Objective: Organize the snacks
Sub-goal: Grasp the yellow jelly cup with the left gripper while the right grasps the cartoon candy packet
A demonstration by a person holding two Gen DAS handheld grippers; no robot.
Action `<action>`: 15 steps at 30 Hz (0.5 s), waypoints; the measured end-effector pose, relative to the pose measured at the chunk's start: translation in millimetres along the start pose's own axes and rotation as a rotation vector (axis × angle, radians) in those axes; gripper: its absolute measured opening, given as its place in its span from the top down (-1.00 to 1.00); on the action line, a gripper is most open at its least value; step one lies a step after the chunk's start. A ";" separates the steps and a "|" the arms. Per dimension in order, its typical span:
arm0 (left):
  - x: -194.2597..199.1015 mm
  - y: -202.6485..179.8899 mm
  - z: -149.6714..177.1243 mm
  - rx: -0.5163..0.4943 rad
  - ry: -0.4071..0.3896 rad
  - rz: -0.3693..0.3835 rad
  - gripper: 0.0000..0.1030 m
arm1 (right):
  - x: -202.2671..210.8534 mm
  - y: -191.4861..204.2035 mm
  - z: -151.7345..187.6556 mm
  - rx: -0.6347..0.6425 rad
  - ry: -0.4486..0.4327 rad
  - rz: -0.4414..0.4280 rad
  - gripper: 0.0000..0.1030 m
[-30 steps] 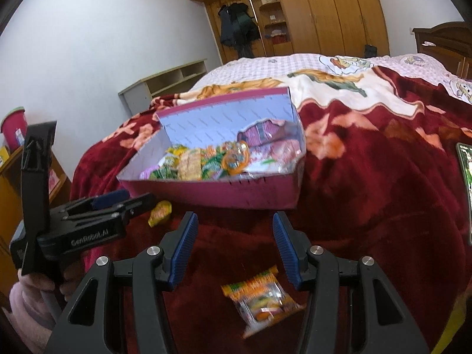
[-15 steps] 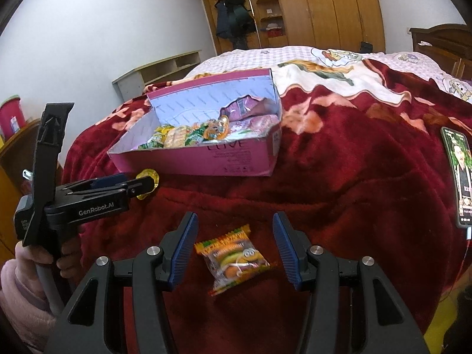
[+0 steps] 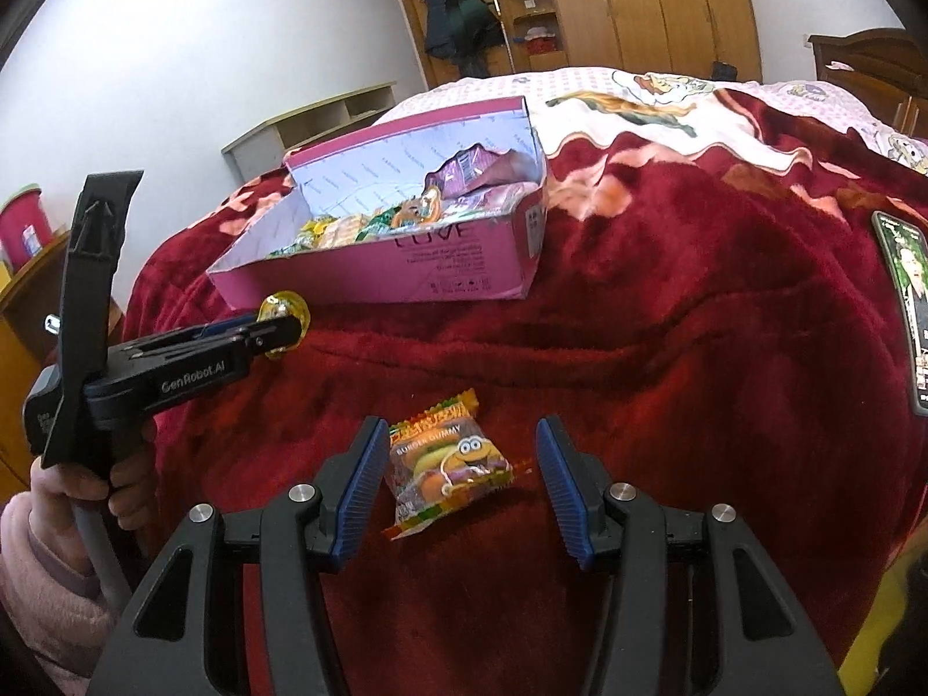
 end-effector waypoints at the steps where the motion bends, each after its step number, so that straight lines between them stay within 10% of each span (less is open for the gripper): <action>1: 0.3 -0.6 0.1 0.001 0.000 0.004 0.51 | -0.5 0.4 0.9 0.001 0.003 -0.003 -0.05; 15: 4.6 9.4 0.3 0.010 -0.011 -0.008 0.52 | -12.6 9.5 5.2 0.000 0.018 -0.040 -0.03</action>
Point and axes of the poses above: each gripper's, at about its wrist camera, not at the fingertips, and x roughly against the way its jaws point, y to its left, z to its underside, the point moved 9 cm from there along -x, roughly the way its jaws point, and after that the axes turned 12 degrees about -z, right-handed, at the moved point
